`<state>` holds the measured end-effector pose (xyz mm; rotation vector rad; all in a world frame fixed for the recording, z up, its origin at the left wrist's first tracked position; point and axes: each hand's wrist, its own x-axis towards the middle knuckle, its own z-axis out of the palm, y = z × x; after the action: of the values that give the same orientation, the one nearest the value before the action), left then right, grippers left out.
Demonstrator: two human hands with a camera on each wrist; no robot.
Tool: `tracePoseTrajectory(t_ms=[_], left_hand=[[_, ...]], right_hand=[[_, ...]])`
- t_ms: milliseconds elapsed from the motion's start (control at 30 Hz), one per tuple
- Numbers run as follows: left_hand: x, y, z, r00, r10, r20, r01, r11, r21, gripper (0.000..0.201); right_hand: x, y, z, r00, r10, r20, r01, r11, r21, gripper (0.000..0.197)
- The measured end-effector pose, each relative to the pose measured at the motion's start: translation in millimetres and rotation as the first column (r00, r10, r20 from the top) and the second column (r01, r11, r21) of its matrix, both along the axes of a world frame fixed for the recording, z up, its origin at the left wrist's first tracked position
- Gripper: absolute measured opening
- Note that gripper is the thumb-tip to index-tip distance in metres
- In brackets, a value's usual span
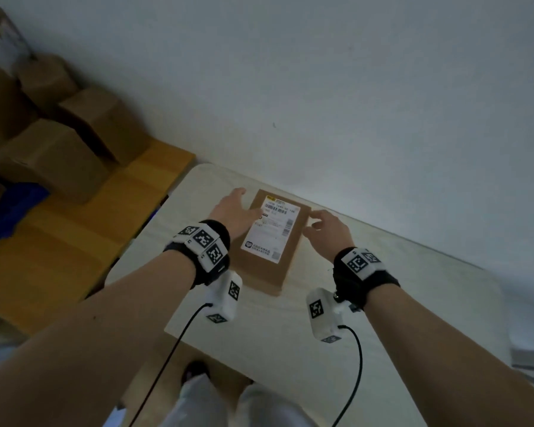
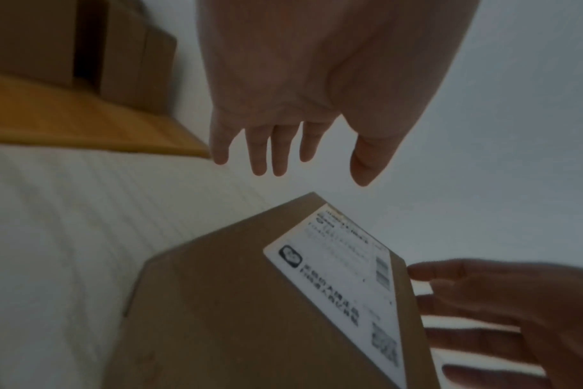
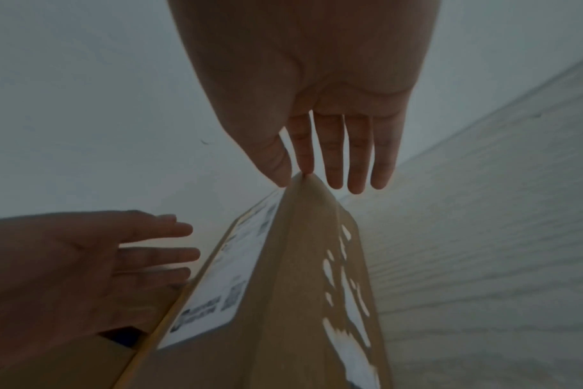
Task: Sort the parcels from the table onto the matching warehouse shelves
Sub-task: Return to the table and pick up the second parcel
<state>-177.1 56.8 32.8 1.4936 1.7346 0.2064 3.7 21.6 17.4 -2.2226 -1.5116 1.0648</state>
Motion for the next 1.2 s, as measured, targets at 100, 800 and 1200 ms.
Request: tracePoseTrajectory(t_ms=[100,800,1200], left_hand=[[-4,13,-13,0.994,0.072,0.088,-0.064,0.994,-0.091,0.069],[-33,51,-35,0.849,0.217,0.481,0.053,0.872,-0.486,0.040],[-56,58,64,0.655,0.213,0.726,-0.026,0.965,-0.259,0.019]], right_hand=[[-1,4,-8,0.999,-0.027,-0.021,0.026,0.998,-0.057,0.049],[-47,16,-22,0.858,-0.428,-0.285,0.421,0.903,-0.089,0.053],[-72,25,80,0.674,-0.452,-0.584,0.629,0.766,0.133,0.040]])
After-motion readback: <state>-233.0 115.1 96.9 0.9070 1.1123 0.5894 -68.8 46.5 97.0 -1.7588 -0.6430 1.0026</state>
